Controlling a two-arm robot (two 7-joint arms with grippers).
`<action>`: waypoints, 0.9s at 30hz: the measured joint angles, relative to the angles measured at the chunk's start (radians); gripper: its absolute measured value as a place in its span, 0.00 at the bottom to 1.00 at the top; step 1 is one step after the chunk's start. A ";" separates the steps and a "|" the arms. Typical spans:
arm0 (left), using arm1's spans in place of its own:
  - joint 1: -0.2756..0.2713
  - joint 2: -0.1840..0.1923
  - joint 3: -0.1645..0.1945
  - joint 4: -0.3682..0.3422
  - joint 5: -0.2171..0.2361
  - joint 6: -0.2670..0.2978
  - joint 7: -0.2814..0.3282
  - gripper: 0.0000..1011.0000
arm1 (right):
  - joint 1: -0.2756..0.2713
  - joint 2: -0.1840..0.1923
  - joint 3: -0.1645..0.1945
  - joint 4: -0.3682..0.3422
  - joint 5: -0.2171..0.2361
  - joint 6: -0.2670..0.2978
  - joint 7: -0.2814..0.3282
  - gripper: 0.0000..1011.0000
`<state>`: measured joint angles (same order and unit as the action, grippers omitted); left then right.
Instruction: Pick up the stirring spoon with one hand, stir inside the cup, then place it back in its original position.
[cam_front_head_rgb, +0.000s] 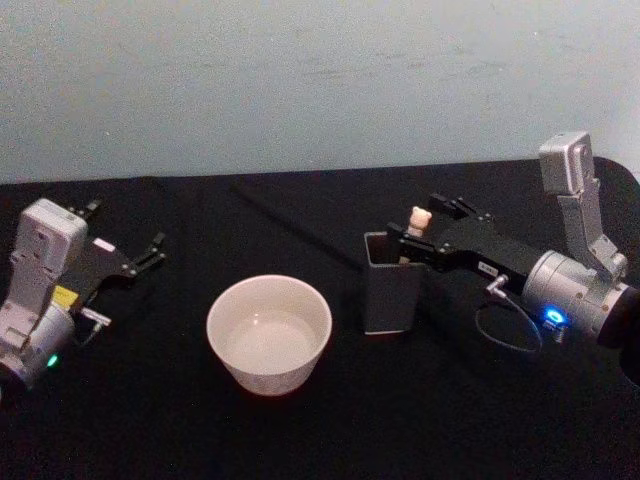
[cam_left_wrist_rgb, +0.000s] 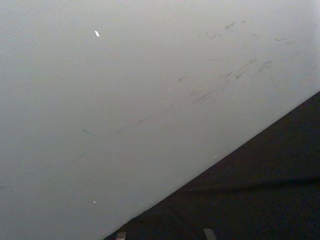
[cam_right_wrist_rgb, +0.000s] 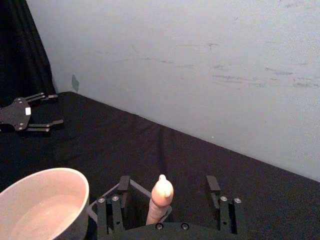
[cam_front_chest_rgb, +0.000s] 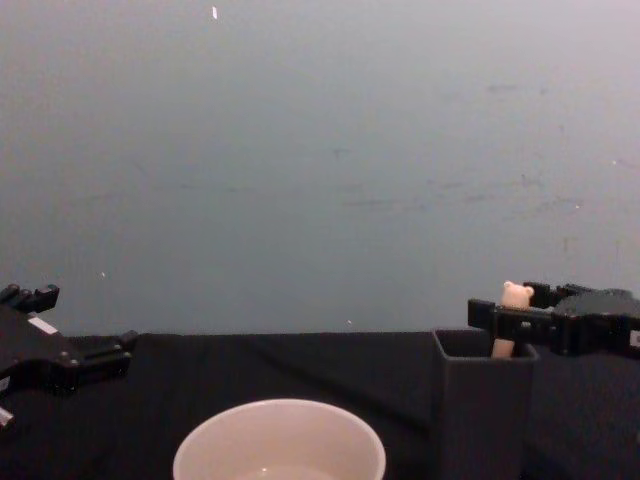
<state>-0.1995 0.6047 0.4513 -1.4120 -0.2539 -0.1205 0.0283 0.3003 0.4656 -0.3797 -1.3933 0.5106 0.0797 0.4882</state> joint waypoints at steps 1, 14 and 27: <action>0.000 0.000 0.000 0.000 0.000 0.000 0.000 0.99 | 0.000 0.000 0.000 0.000 0.000 0.000 0.000 0.92; 0.000 0.000 0.000 0.000 0.000 0.000 0.000 0.99 | 0.000 0.000 0.000 0.000 0.000 -0.001 0.000 0.56; 0.000 0.000 0.000 0.000 0.000 0.000 0.000 0.99 | 0.000 0.000 0.000 0.000 0.000 -0.001 0.000 0.22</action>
<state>-0.1995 0.6047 0.4514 -1.4120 -0.2539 -0.1205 0.0283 0.3003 0.4655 -0.3798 -1.3932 0.5111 0.0789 0.4886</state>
